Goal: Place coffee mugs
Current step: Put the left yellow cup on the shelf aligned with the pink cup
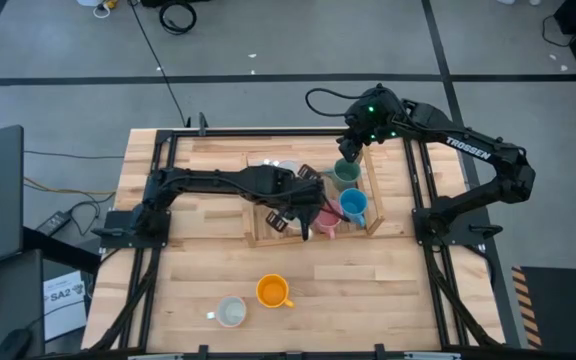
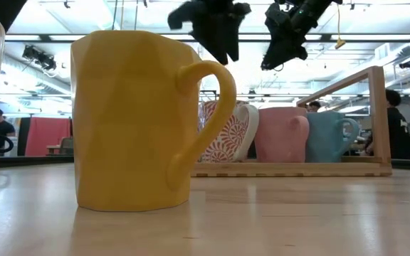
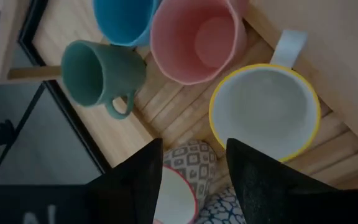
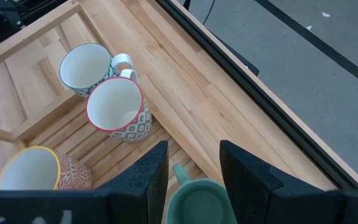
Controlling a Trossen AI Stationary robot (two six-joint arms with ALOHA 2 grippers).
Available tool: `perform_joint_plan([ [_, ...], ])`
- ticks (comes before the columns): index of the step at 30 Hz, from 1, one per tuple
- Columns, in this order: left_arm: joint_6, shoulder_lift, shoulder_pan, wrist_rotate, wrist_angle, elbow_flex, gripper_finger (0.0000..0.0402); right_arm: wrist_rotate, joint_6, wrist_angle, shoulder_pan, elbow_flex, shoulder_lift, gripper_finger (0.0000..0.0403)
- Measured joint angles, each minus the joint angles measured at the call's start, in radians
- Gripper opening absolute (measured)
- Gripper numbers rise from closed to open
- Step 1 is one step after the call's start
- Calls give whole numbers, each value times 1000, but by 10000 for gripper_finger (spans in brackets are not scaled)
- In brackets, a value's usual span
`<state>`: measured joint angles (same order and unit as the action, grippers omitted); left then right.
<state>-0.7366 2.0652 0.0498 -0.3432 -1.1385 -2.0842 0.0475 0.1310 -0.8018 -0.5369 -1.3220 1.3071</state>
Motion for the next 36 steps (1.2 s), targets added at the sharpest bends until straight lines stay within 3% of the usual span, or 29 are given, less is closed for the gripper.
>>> perform_joint_plan([
  [4,82,-33,15,27,-17,0,185,0,0,3,0,0,0,150],
  [12,276,-53,74,190,-55,0,185,0,0,7,0,0,0,150],
  [21,584,-53,141,205,-81,0,185,0,0,7,0,0,0,150],
  [26,691,-53,178,318,-90,0,185,0,0,7,0,0,0,150],
  [30,780,-52,210,323,-90,0,185,0,0,7,0,0,0,150],
  [36,796,-52,251,321,-92,0,185,0,0,7,0,0,0,150],
])
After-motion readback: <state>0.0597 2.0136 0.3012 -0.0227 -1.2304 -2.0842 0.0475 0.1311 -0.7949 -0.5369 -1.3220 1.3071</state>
